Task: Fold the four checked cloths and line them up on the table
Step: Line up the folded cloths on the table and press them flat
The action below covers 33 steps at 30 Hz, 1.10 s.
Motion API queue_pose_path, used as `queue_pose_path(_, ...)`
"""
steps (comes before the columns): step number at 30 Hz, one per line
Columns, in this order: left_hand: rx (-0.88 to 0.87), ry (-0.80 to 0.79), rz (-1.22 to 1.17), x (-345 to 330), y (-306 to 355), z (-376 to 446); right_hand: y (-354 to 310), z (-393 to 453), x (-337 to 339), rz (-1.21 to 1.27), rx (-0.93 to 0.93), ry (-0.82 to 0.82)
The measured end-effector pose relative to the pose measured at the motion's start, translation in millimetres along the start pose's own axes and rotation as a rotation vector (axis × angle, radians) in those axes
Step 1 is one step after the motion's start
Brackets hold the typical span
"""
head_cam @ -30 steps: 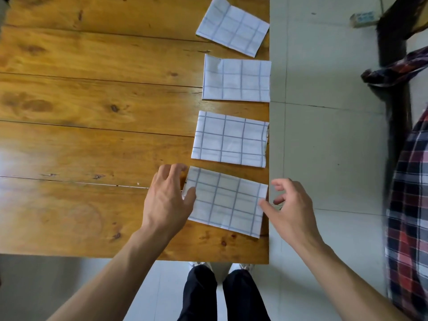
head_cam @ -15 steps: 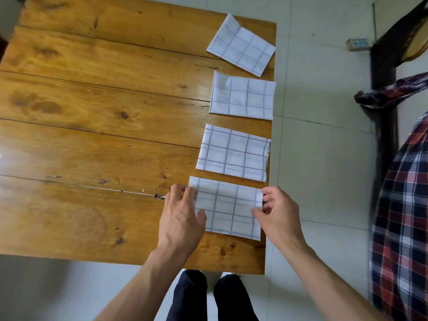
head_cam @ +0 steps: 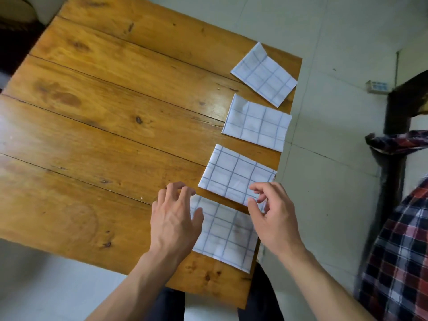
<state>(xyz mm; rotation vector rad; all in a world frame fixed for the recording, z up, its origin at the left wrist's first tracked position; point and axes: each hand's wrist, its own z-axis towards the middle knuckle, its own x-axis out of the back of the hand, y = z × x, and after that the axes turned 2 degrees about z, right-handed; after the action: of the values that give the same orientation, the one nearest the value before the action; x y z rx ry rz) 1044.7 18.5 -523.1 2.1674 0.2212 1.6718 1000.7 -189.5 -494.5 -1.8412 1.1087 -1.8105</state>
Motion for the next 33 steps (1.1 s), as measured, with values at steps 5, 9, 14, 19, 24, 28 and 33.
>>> queue_pose_path(5,0.156,0.042,0.004,-5.1,29.1,6.9,8.2,51.3,6.5,0.019,0.132,-0.189)
queue_pose_path(9,0.343,0.133,-0.028,-9.8,59.0,7.9,14.2,84.8,10.8,-0.007,0.250,-0.382)
queue_pose_path(14,0.575,0.185,-0.095,-17.6,87.4,-7.9,14.7,108.8,22.9,-0.114,0.439,-0.580)
queue_pose_path(19,0.679,0.237,-0.148,-23.0,97.9,-34.9,20.5,119.2,33.2,-0.191,0.558,-0.710)
queue_pose_path(24,0.744,0.230,-0.200,-46.5,110.1,-61.7,31.0,120.8,32.3,-0.375,0.713,-0.826)
queue_pose_path(28,0.733,0.194,-0.146,-66.1,127.7,-74.2,47.1,114.9,29.7,-0.548,0.855,-0.964)
queue_pose_path(33,0.737,0.150,-0.116,-75.0,150.2,-71.2,54.8,121.9,29.6,-0.697,0.940,-1.042)
